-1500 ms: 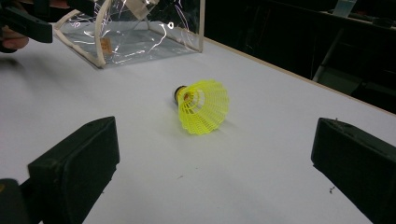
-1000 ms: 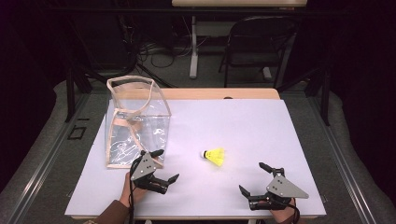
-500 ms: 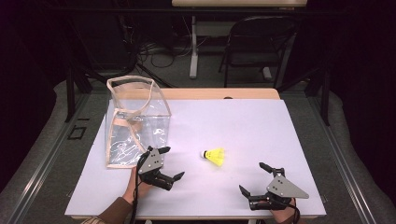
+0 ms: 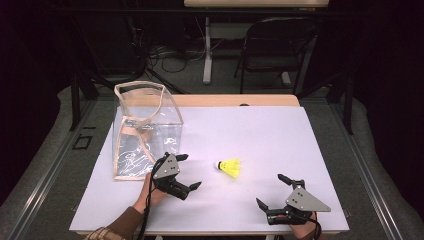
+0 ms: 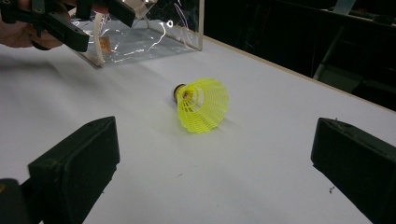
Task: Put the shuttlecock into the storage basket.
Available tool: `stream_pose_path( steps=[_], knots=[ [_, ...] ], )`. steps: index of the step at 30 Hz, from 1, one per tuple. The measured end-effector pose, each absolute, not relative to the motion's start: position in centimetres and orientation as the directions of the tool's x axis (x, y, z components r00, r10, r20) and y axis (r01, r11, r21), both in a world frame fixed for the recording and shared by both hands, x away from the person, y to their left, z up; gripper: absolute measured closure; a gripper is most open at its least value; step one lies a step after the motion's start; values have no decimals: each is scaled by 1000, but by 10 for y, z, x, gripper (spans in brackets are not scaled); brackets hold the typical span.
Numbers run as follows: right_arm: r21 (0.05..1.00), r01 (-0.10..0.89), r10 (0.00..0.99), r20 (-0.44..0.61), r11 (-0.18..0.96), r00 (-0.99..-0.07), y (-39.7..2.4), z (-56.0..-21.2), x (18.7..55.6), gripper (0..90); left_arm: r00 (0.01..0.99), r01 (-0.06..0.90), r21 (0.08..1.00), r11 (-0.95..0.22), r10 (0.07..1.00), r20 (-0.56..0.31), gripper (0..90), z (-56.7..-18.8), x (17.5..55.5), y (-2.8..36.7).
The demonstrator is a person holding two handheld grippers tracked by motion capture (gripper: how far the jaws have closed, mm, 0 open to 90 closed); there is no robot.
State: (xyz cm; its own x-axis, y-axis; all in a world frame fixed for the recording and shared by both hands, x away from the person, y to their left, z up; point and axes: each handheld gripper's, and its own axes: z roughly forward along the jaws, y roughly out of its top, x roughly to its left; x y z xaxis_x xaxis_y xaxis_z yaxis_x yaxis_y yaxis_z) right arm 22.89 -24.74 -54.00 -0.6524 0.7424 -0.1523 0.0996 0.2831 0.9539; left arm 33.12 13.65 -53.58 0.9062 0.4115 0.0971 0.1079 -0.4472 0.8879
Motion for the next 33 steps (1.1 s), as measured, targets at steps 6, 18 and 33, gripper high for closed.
stream_pose_path(
  steps=[6, 18, 33],
  knots=[
    [954, 100, 743, -151, 283, -652, -247, -540, 229, 7, 918, 88, 875, -476, 379, 114, 0, -534, 336, 129],
    [954, 99, 743, -153, 283, -651, -248, -540, 229, 7, 937, 62, 858, -510, 326, 126, 0, -530, 347, 116],
    [954, 94, 743, -158, 285, -650, -248, -539, 228, 7, 959, 22, 841, -540, 248, 134, 0, -526, 357, 104]
  ],
)
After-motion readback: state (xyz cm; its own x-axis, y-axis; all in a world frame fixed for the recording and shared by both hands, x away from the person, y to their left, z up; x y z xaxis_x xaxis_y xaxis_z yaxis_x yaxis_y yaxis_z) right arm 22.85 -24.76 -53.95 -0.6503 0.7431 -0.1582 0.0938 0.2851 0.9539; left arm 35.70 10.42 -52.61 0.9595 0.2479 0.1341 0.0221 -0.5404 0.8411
